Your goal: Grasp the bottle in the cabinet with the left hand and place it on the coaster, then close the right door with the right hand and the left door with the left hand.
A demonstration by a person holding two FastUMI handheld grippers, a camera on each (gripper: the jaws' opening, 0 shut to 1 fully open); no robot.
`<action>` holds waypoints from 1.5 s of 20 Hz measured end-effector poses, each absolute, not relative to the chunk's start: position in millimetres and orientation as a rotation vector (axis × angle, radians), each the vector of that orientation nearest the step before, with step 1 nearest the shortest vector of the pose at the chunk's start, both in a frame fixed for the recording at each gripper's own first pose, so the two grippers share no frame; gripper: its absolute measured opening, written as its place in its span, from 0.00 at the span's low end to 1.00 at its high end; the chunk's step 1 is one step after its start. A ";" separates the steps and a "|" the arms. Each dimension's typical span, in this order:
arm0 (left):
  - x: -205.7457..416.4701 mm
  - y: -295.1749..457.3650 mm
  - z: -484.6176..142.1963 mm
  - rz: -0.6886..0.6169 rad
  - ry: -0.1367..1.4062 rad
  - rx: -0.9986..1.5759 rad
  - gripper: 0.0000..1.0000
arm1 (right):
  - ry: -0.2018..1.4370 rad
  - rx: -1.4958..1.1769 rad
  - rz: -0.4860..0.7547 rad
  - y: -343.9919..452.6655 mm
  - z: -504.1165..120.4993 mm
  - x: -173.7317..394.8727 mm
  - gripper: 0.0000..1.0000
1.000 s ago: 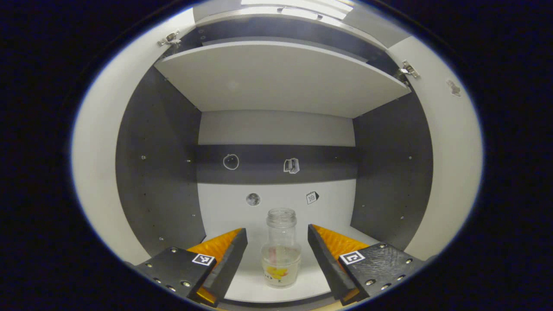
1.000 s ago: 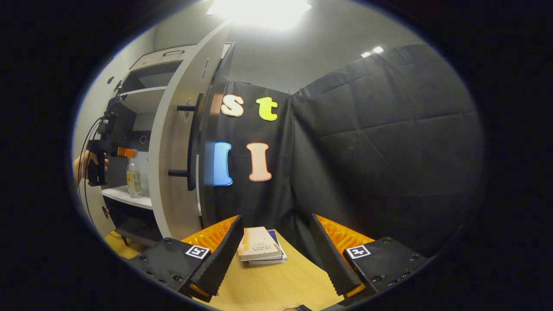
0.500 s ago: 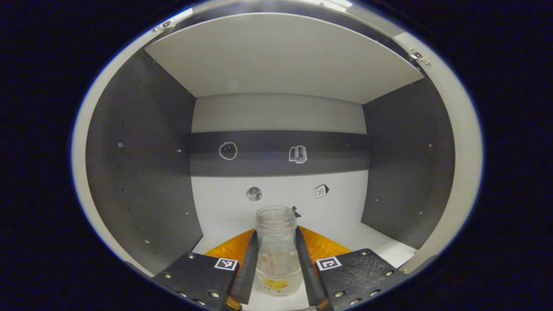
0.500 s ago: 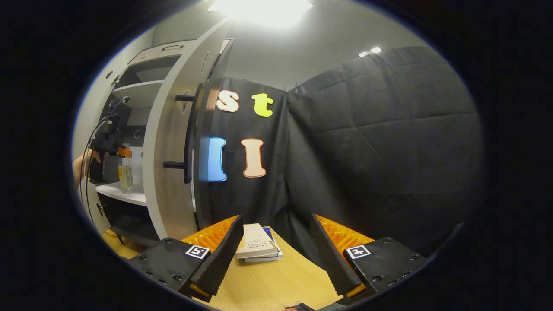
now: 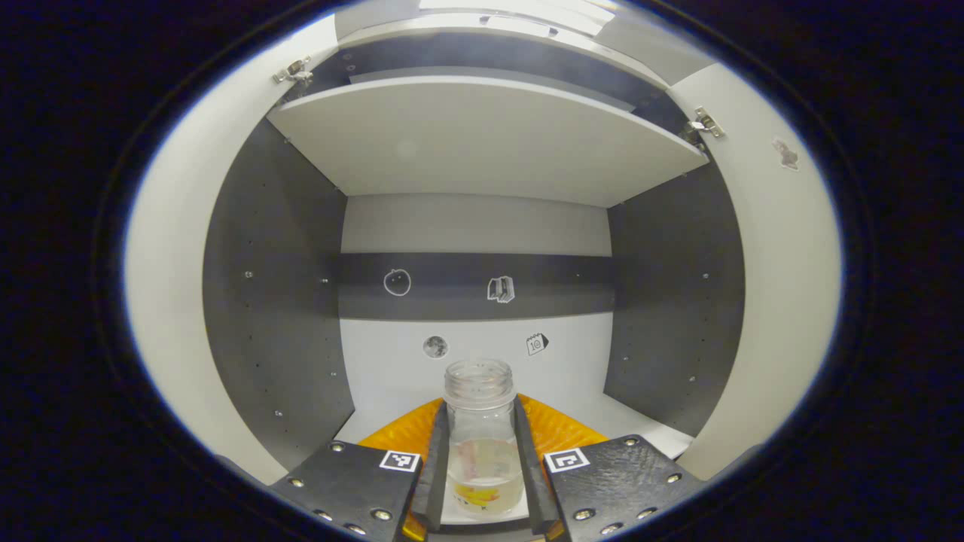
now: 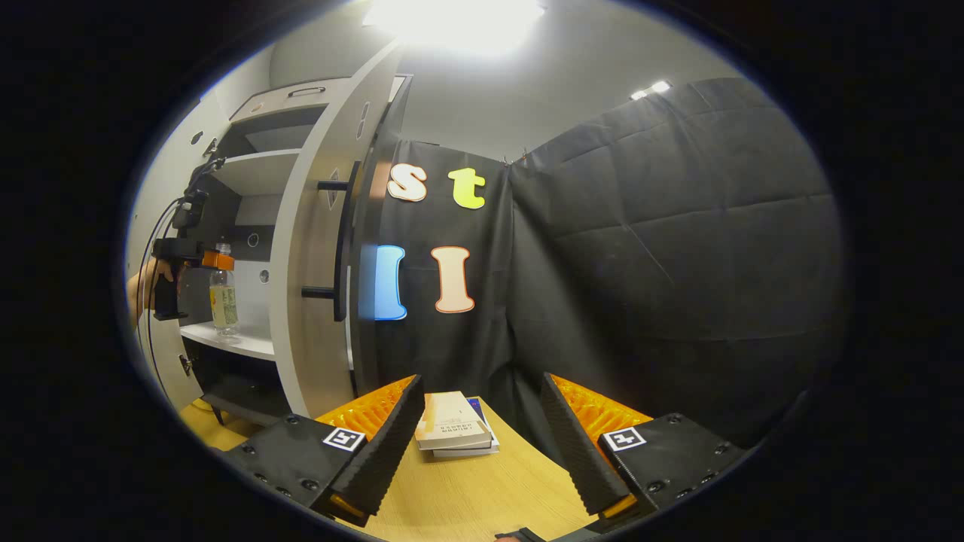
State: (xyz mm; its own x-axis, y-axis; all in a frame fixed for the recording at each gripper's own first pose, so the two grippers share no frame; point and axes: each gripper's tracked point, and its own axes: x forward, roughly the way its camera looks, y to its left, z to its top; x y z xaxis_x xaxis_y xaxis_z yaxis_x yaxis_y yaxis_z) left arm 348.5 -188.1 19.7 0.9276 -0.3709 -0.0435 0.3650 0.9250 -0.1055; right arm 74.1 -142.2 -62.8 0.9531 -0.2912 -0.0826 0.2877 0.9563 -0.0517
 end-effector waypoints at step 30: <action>102.6 -188.7 -128.6 -0.410 0.135 -0.141 0.46 | 0.138 -0.060 -0.101 -130.3 -88.8 -3.0 0.96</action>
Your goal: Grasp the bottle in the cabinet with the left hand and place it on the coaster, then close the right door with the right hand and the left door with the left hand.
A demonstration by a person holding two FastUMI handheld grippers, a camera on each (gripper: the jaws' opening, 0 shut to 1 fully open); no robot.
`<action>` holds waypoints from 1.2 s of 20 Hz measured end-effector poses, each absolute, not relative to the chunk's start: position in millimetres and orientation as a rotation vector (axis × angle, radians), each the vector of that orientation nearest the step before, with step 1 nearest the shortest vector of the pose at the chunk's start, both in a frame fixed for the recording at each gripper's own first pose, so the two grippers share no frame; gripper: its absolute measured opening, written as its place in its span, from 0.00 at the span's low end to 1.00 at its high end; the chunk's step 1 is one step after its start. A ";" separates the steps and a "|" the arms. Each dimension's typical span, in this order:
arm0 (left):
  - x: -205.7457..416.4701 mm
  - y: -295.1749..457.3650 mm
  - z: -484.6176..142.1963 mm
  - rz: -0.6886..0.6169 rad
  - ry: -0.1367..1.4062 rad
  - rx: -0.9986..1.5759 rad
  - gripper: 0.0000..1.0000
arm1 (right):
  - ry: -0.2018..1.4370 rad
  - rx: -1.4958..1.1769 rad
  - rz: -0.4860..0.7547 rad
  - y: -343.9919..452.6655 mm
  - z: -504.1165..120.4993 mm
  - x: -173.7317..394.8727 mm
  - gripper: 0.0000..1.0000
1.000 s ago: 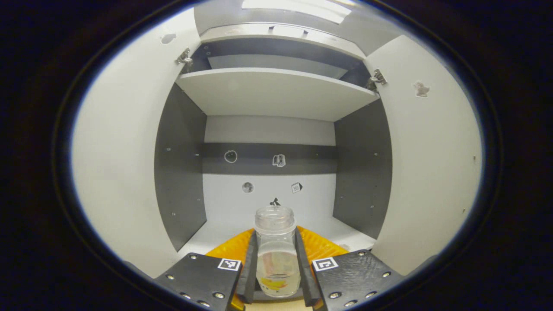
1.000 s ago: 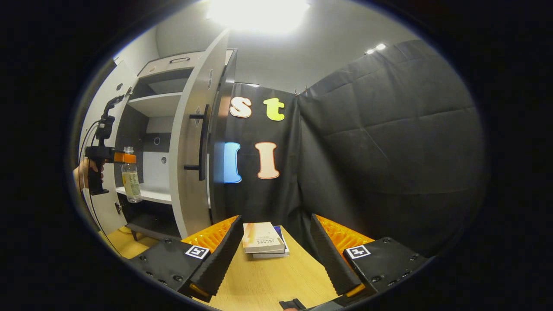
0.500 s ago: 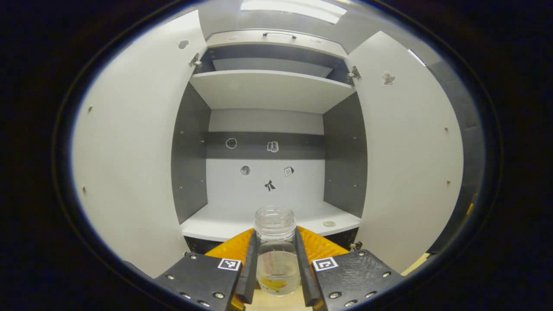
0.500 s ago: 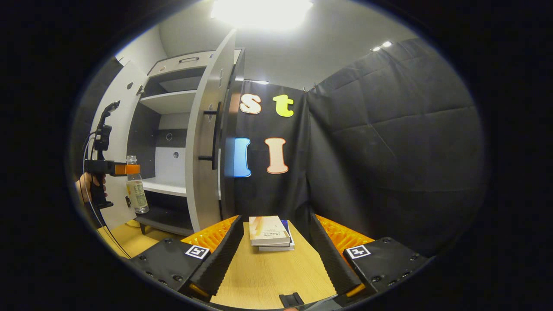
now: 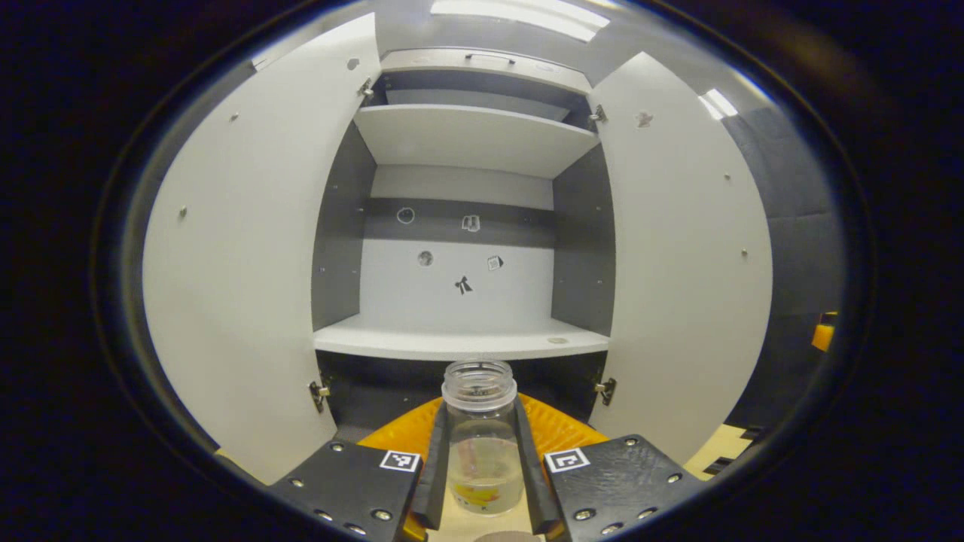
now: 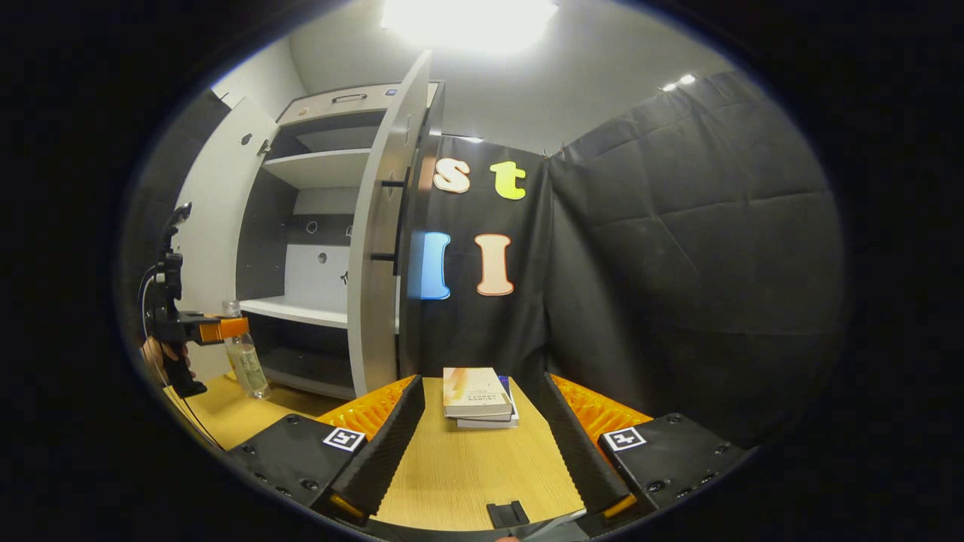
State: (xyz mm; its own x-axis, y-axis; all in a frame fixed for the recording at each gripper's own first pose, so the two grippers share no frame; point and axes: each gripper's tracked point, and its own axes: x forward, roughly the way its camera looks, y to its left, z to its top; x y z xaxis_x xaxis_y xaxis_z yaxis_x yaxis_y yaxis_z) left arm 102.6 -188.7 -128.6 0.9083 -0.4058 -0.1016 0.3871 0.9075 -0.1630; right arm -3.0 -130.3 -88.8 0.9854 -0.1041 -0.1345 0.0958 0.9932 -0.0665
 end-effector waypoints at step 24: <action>43.3 -221.7 -289.1 -0.408 0.311 -0.105 0.45 | 0.198 -0.102 -0.122 -142.5 -114.2 -13.9 0.99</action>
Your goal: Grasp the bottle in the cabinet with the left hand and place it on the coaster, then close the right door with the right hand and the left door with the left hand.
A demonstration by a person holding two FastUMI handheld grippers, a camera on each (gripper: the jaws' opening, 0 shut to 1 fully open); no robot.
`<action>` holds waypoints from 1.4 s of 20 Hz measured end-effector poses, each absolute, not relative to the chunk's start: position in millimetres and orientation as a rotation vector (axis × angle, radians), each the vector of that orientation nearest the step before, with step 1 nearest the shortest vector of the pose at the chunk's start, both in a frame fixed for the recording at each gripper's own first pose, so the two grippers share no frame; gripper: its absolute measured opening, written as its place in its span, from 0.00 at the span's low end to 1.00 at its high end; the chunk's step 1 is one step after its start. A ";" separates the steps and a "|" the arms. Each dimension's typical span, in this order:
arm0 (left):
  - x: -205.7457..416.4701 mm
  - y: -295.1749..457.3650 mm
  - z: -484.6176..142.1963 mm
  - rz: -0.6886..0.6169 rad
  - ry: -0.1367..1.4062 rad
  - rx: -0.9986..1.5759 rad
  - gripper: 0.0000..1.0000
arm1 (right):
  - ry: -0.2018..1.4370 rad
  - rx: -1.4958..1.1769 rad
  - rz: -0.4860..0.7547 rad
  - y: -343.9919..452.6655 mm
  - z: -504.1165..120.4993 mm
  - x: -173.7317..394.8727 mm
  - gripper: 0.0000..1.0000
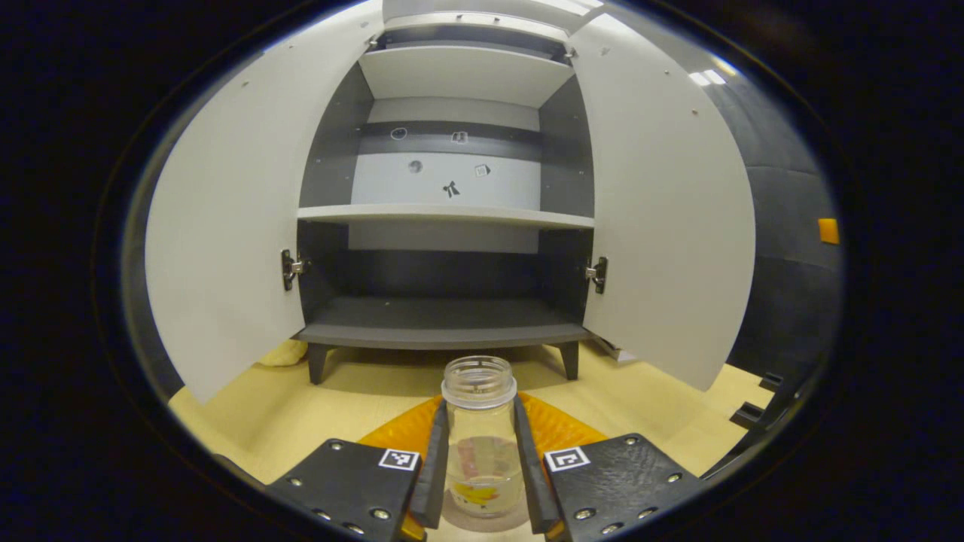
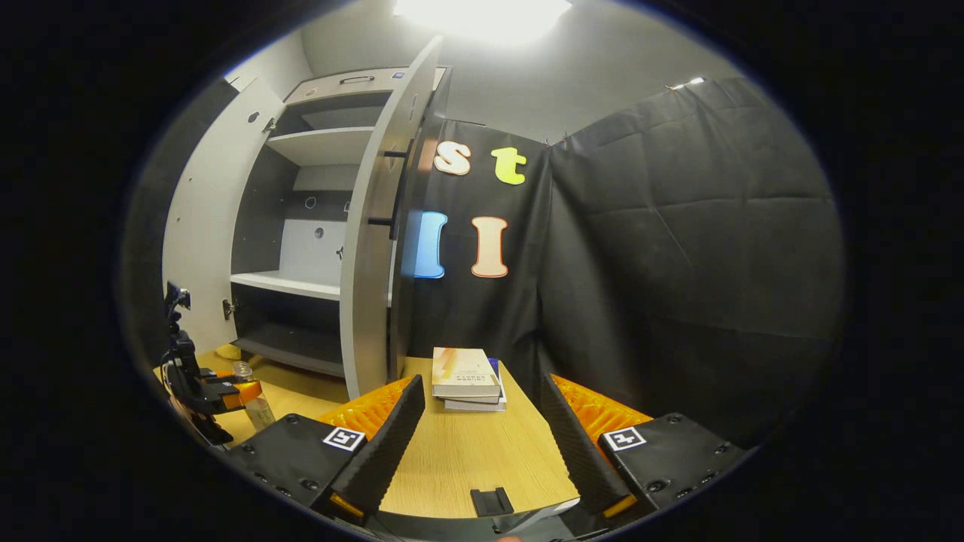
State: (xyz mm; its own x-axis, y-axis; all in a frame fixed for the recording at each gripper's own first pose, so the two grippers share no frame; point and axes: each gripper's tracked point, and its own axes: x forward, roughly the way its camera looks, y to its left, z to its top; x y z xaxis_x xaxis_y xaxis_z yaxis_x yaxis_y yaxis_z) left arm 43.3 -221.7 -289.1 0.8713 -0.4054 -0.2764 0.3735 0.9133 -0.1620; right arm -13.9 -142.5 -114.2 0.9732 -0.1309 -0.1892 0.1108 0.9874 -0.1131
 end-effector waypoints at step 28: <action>-4.9 -107.1 -90.7 -0.196 0.143 -0.046 0.86 | 0.046 -0.003 -0.028 -133.9 23.2 107.1 0.96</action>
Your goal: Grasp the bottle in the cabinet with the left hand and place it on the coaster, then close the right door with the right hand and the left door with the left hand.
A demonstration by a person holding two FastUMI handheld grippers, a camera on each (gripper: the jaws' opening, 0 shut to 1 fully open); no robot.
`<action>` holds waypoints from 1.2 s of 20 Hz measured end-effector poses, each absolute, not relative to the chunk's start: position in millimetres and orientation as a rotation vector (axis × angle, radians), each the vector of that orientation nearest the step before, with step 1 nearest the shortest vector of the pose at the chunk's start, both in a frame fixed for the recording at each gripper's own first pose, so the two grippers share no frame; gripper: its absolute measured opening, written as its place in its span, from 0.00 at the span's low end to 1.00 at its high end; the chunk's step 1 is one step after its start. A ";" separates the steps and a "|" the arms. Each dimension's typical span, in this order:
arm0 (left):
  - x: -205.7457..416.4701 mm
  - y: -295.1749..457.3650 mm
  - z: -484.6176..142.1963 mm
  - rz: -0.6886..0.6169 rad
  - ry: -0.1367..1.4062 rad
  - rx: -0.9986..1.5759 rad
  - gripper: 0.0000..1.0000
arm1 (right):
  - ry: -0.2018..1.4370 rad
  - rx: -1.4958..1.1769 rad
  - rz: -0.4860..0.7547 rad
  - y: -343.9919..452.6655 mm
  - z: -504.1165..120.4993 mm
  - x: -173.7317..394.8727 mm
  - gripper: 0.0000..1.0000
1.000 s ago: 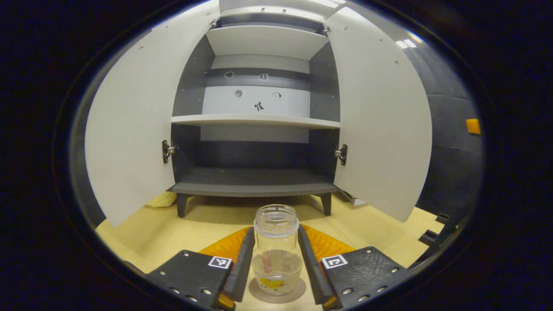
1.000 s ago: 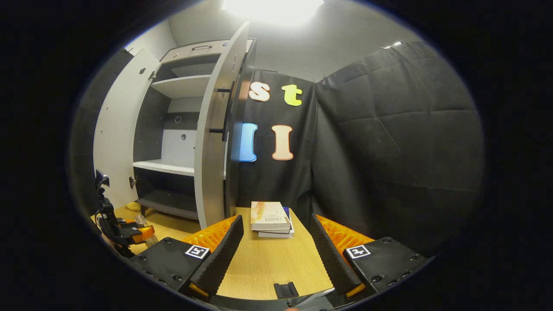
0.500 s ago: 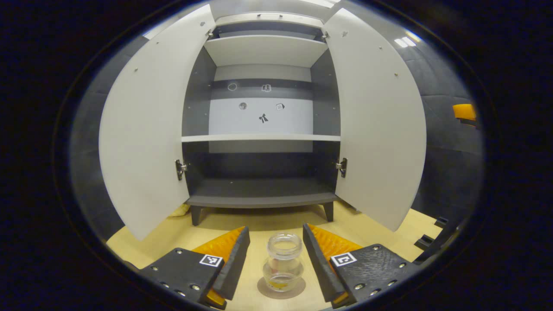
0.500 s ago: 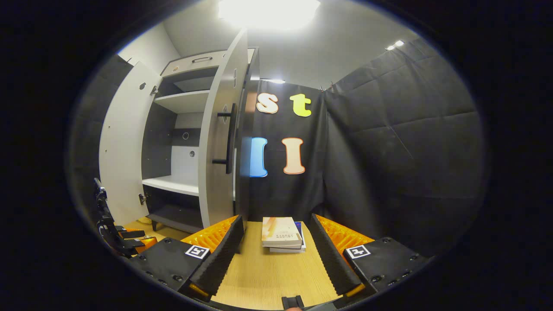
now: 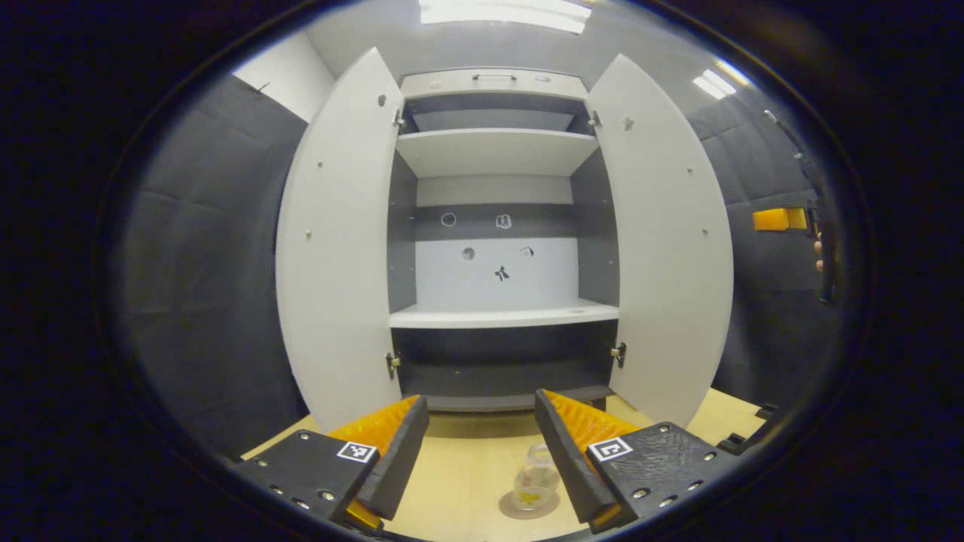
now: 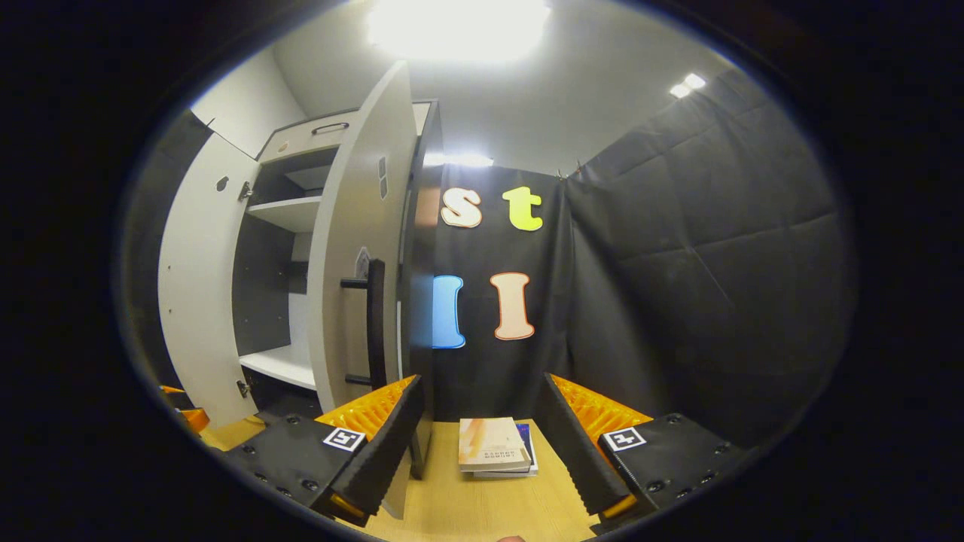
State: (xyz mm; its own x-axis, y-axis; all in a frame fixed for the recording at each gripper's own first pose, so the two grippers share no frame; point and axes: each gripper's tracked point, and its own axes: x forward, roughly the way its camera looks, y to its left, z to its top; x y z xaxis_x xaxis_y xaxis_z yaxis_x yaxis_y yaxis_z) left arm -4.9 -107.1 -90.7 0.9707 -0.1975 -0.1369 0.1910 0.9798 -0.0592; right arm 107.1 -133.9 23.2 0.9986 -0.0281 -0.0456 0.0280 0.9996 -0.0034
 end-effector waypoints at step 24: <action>8.2 176.4 -57.0 0.085 0.074 -0.078 0.86 | 0.060 -0.075 -0.187 -64.3 43.8 126.4 0.92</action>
State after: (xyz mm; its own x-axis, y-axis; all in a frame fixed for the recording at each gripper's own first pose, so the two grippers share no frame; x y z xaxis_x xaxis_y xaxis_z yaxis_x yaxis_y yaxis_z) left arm 8.2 176.4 -57.0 0.9937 0.0816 -0.0767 -0.0873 0.9933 -0.0751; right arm 126.4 -64.3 43.8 0.9808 -0.1879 -0.0521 0.1834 0.9798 -0.0798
